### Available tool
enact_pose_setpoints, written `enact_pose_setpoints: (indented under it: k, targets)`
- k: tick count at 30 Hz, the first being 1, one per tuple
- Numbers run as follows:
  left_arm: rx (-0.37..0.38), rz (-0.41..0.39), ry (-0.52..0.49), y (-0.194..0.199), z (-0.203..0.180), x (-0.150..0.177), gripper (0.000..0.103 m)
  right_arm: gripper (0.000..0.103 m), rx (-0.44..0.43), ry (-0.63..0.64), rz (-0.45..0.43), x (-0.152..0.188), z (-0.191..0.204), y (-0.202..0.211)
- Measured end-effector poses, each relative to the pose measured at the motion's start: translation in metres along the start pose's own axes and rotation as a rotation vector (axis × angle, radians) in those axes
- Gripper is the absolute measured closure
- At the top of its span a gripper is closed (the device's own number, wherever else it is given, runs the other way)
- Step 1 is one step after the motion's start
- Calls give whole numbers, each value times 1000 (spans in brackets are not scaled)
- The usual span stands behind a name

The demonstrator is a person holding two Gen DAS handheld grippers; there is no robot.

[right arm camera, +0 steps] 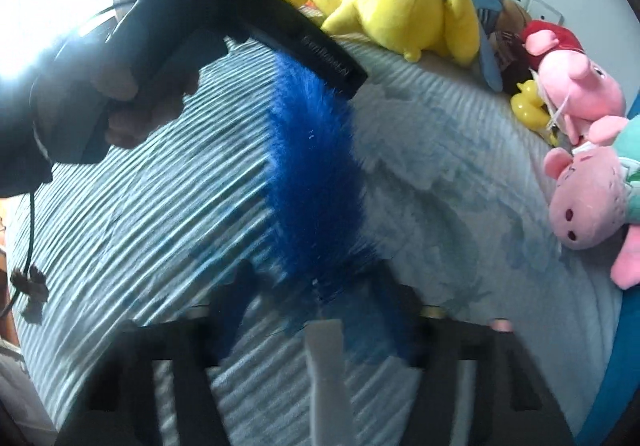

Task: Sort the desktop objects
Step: 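Lower the right gripper to the blue feather duster and grasp its handle, then carry the feather duster with the right gripper over the blue crate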

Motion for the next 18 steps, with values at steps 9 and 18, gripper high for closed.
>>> enact_pose_setpoints:
  k: [9,18]
  targets:
    - [3,-16,22,10,-2,1,58,94,61,56,-6,-1,10,4]
    - [10,-73,5,46,-3,4,62,95,112,56,-21,0,16,21]
Point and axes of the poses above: each gripper's, at about its wrist camera, not at the fingertips, and y roughly against the way its jaws point, z to its left, x to its underside, the point moved 6 cm from there along -y, roughly the way its jaws point
